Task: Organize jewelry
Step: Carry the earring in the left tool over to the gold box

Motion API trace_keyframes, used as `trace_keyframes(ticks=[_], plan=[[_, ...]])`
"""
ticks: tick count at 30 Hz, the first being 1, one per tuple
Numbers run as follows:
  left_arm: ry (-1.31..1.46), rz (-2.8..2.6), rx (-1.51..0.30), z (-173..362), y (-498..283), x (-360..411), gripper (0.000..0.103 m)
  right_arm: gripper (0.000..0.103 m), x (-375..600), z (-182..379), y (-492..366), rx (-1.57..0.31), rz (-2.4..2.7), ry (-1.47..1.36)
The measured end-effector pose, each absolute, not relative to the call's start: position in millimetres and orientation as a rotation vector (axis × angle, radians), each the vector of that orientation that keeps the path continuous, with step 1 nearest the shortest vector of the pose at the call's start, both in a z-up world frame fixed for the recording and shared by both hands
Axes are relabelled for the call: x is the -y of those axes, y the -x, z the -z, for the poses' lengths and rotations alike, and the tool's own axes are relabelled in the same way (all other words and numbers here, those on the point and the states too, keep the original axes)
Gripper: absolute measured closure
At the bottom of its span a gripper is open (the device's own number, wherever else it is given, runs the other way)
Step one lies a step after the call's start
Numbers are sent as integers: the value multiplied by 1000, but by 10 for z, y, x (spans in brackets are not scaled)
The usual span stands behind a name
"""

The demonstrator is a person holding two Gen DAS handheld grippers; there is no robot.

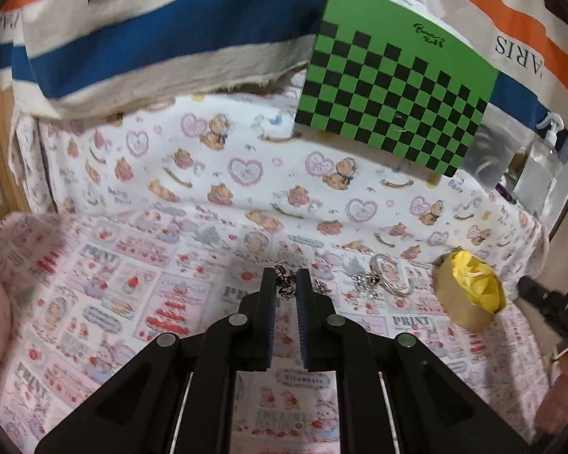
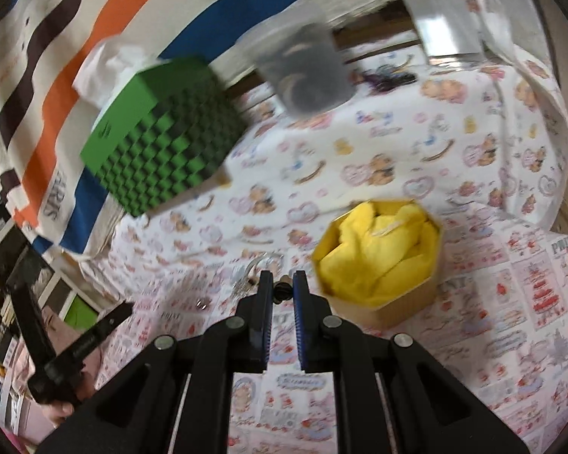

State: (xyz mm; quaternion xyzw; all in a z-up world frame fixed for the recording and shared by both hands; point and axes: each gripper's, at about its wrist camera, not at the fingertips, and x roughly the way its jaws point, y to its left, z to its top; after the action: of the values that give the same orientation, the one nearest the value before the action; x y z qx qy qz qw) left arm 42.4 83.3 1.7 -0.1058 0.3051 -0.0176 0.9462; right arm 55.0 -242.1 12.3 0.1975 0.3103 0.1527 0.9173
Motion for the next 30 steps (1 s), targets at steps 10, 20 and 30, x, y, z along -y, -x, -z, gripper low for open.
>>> trace_keyframes(ticks=[10, 20, 30], plan=[[177, 102, -575, -292, -383, -691, 94, 94, 2983, -32, -689, -634, -224, -542], [183, 352, -718, -382, -852, 358, 94, 94, 3313, 121, -836, -672, -265, -691], [224, 515, -876, -129, -1322, 1224, 94, 93, 3500, 272, -940, -676, -252, -728]])
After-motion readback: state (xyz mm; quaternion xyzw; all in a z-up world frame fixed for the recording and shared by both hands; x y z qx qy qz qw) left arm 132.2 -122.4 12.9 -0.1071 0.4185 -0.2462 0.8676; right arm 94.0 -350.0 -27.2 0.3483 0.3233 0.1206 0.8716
